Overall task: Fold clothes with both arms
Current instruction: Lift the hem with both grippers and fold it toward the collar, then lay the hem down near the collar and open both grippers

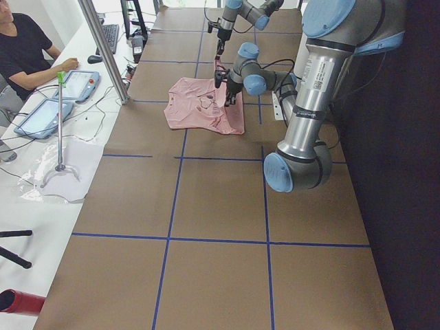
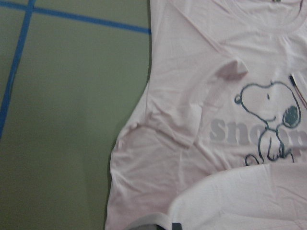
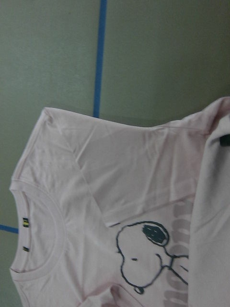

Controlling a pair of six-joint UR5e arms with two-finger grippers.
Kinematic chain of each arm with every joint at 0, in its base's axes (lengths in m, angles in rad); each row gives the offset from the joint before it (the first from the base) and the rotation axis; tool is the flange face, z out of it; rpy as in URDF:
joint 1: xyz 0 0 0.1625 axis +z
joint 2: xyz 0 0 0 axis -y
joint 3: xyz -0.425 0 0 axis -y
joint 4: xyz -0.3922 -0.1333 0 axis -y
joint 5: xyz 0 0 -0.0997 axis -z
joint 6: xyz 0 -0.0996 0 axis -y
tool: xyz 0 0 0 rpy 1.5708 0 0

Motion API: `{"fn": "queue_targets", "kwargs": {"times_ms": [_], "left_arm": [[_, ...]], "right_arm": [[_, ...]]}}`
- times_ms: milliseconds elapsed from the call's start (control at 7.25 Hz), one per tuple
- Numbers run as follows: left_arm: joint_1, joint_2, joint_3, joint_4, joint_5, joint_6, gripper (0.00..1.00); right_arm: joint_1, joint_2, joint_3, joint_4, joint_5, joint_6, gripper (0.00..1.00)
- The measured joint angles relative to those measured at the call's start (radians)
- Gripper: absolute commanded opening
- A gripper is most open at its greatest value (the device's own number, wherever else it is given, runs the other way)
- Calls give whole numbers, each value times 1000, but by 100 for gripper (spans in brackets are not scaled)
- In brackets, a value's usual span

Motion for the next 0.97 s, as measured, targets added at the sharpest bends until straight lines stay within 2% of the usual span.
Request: {"fn": "queue_targets", "kwargs": {"times_ms": [276,690,966], "left_arm": [[-89,-80,195,-108,-4,42,0],[-162,-104,358,-230,-20,90,0],[-172,-138,461,-308,-21,94,0]], "right_arm": [[80,108,-181,38,49,-23,0],[147,196,-456,224,82,-29,0],[175,256,-586,284,83,-30,0]]}}
